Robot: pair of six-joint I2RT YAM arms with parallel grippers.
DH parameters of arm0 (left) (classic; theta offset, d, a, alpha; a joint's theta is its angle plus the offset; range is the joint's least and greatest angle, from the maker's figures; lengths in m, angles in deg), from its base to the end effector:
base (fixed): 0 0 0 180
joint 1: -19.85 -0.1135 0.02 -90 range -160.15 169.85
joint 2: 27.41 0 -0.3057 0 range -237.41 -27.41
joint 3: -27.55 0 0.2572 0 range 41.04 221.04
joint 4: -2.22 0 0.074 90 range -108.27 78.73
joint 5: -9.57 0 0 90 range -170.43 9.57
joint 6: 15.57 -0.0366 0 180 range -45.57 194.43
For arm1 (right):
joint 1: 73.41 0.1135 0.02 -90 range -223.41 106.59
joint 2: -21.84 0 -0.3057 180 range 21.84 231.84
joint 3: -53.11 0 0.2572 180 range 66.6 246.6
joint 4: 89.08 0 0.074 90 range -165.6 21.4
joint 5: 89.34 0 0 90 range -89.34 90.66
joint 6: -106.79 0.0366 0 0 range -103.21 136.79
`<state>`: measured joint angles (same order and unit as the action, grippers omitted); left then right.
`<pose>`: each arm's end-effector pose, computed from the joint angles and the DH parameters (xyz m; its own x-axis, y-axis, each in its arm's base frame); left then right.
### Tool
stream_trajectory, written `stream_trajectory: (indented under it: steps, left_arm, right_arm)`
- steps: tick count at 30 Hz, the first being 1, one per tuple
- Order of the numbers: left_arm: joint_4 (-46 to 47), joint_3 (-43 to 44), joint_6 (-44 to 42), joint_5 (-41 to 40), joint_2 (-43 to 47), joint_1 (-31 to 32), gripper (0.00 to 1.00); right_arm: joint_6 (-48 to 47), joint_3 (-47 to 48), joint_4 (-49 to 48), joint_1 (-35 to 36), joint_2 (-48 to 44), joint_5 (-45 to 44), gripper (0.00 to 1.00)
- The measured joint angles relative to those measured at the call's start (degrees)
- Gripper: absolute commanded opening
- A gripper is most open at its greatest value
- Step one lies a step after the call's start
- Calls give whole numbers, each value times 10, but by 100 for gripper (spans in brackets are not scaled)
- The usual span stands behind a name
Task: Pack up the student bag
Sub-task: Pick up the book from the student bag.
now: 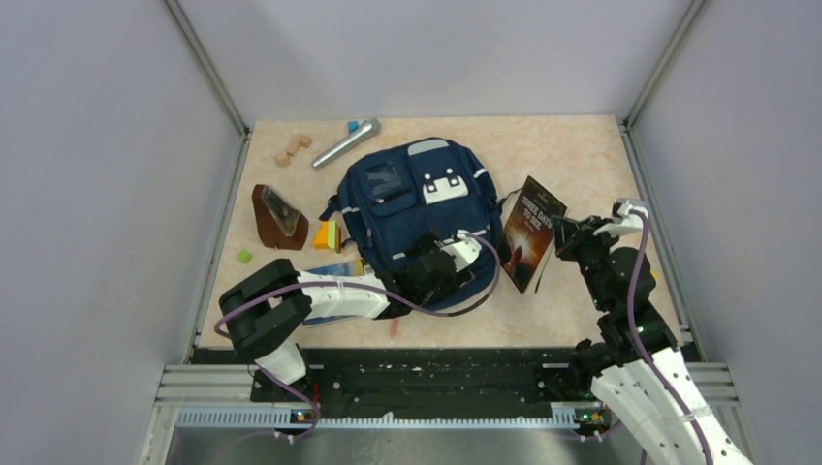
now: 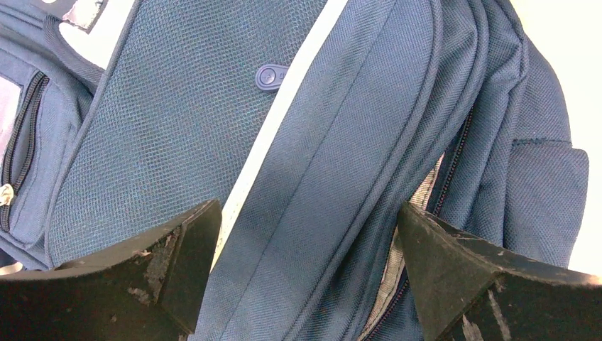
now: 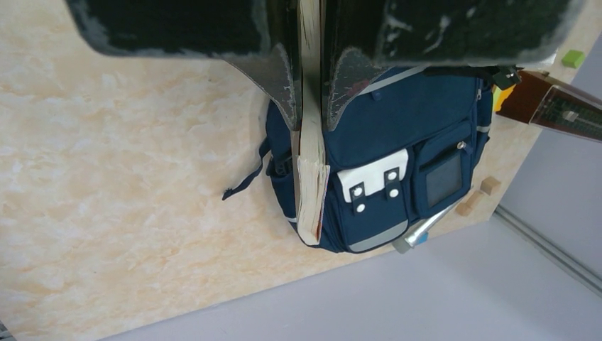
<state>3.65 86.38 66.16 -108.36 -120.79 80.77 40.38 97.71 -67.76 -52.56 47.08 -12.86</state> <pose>0.1797 -0.2879 0.2147 -0.1792 0.5836 -0.7920 0.6136 0.6955 0.3737 0.0924 0.0261 0.3254 -0.0804 0.3857 -0.9191 -0.1042 0.9138 0.3926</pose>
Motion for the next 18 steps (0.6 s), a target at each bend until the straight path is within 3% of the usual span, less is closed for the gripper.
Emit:
stream_trajectory:
  steps: [2,6,12,15,18]
  left_arm:
    - [0,0,0,-5,0,0,92]
    - [1,4,2,-32,-8,2,48]
    - [9,-5,-18,-90,-2,5,22]
    - [20,-10,-41,-113,13,3,3]
    - [41,-10,-68,-124,27,3,0]
  right_arm:
    - [1,0,3,0,0,4,0]
    - [6,0,4,0,0,15,0]
    - [19,0,6,0,-1,32,0]
    - [31,0,9,0,-1,43,0]
    - [46,0,13,0,-1,54,0]
